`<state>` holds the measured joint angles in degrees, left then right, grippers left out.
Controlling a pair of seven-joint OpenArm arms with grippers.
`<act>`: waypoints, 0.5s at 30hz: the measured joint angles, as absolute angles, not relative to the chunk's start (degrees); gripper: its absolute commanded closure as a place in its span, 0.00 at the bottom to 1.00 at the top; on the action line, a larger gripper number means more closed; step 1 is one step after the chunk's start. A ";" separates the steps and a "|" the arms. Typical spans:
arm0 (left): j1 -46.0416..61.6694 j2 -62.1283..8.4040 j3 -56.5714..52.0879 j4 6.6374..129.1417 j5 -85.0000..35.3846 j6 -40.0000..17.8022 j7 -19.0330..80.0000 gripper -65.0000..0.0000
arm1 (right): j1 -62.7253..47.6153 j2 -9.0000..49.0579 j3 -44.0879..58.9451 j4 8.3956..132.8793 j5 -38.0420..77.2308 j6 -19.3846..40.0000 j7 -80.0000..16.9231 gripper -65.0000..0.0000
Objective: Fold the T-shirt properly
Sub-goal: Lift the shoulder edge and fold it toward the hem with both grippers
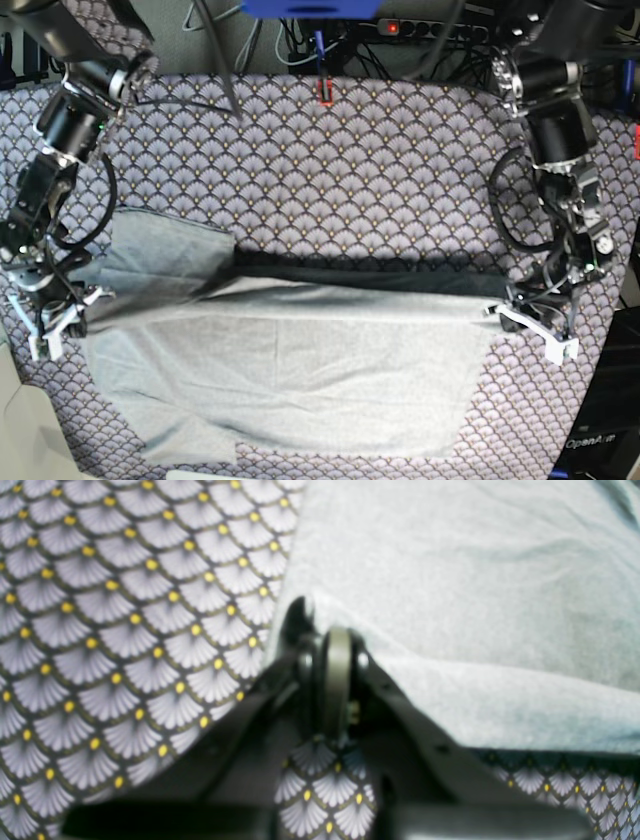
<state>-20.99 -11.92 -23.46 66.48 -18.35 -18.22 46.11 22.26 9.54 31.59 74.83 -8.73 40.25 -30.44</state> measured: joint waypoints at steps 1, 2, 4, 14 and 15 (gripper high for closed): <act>-21.23 -11.62 -23.51 65.93 -18.17 -18.20 46.22 1.00 | 22.70 9.56 31.53 74.52 -8.62 40.25 -30.35 1.00; -21.80 -11.38 -23.51 65.36 -18.02 -18.13 46.59 1.00 | 23.33 9.82 30.85 73.73 -8.84 40.23 -30.37 1.00; -22.92 -11.14 -23.44 64.51 -18.31 -18.24 46.39 1.00 | 24.47 10.20 28.99 72.10 -8.88 40.23 -30.37 1.00; -24.73 -11.07 -23.88 63.90 -18.37 -18.22 46.50 1.00 | 26.55 11.46 26.39 66.83 -9.02 40.23 -26.11 1.00; -25.36 -11.11 -23.88 63.90 -18.70 -18.22 46.26 1.00 | 26.65 11.64 26.39 66.83 -9.02 40.23 -25.30 1.00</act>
